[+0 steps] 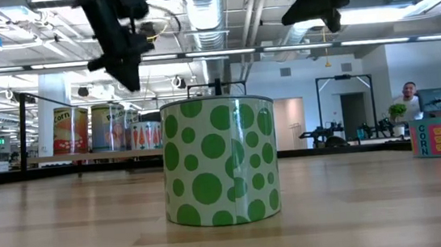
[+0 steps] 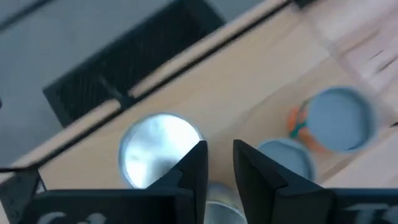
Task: Pick and place cans onto a shelf
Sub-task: Put the small canned corn on the shelf
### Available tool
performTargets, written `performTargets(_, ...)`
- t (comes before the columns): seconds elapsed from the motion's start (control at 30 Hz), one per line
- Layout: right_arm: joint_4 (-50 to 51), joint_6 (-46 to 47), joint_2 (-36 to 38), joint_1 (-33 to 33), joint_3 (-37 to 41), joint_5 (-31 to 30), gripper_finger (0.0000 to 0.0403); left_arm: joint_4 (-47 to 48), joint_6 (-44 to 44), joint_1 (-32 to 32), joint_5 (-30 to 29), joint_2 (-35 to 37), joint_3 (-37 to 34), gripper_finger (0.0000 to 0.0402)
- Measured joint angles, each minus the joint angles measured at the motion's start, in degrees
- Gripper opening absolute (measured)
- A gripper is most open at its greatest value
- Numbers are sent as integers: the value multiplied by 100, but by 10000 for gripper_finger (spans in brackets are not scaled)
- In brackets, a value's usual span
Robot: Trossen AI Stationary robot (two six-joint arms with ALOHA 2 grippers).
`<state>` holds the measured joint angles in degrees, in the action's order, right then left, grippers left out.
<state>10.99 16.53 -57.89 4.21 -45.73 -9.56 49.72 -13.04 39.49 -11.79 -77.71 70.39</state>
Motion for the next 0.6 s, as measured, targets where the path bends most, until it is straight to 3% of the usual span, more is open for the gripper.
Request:
performTargets(0.17,1240,137,235,-70,-92,51,12,-294,-35,-476,-207,781,-65,45)
performTargets(0.33,3143,868,358,-246,-92,97,16,-934,-135,-1175,-245,1521,-470,13)
performTargets(0.47,4346,1567,272,-350,-51,105,38,-1903,-216,-1774,-247,2041,-1096,3)
performTargets(0.6,4589,1796,173,-318,198,394,72,-3010,-328,-2256,-252,2426,-1848,3)
